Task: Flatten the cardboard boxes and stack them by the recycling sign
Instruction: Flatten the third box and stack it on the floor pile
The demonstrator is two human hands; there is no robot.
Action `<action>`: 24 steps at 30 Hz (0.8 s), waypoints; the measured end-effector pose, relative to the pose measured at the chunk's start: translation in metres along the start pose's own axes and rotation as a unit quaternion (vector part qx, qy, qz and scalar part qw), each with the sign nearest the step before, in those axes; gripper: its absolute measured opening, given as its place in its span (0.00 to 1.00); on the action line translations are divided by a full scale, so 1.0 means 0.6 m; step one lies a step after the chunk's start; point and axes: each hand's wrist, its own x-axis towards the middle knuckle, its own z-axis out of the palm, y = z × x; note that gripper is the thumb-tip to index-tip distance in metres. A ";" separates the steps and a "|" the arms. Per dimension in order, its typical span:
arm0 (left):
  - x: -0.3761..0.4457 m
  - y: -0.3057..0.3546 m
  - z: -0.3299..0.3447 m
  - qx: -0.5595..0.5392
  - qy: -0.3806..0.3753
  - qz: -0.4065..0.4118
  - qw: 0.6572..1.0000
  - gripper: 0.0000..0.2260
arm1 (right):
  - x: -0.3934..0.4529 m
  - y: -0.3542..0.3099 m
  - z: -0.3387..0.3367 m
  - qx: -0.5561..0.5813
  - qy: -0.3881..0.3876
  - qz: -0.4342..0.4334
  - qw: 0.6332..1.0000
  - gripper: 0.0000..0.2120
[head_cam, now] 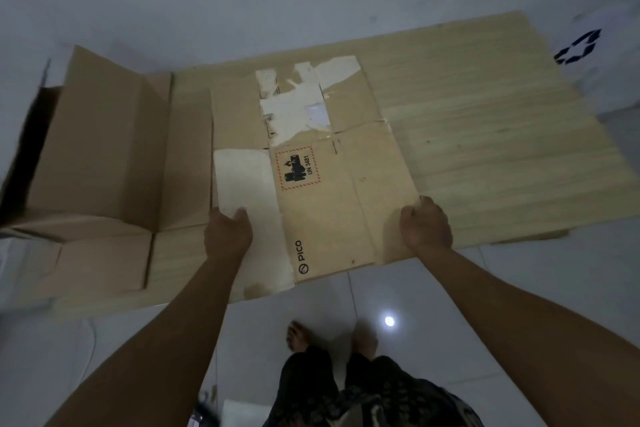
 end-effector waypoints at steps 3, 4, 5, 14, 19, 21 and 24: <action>0.019 0.004 0.016 0.054 0.002 -0.017 0.998 0.31 | 0.028 -0.006 -0.005 -0.045 -0.015 -0.008 0.999 0.22; 0.026 0.011 0.020 0.065 0.003 -0.018 0.998 0.33 | 0.039 -0.014 -0.008 -0.048 -0.016 -0.016 0.999 0.22; 0.035 0.021 0.023 0.075 0.004 -0.016 0.997 0.34 | 0.052 -0.026 -0.010 -0.042 -0.016 -0.027 0.999 0.22; 0.192 0.121 0.045 0.011 0.009 -0.045 0.999 0.41 | 0.199 -0.191 0.011 -0.007 -0.023 -0.036 0.999 0.32; 0.229 0.153 0.060 0.037 0.032 -0.108 0.993 0.51 | 0.221 -0.253 0.032 -0.051 -0.008 0.005 0.999 0.38; 0.230 0.159 0.058 0.035 0.025 -0.129 0.991 0.53 | 0.230 -0.261 0.034 -0.041 -0.016 0.035 0.998 0.40; 0.250 0.159 0.051 -0.040 0.007 -0.154 0.987 0.62 | 0.249 -0.256 0.034 0.011 -0.025 0.063 0.998 0.41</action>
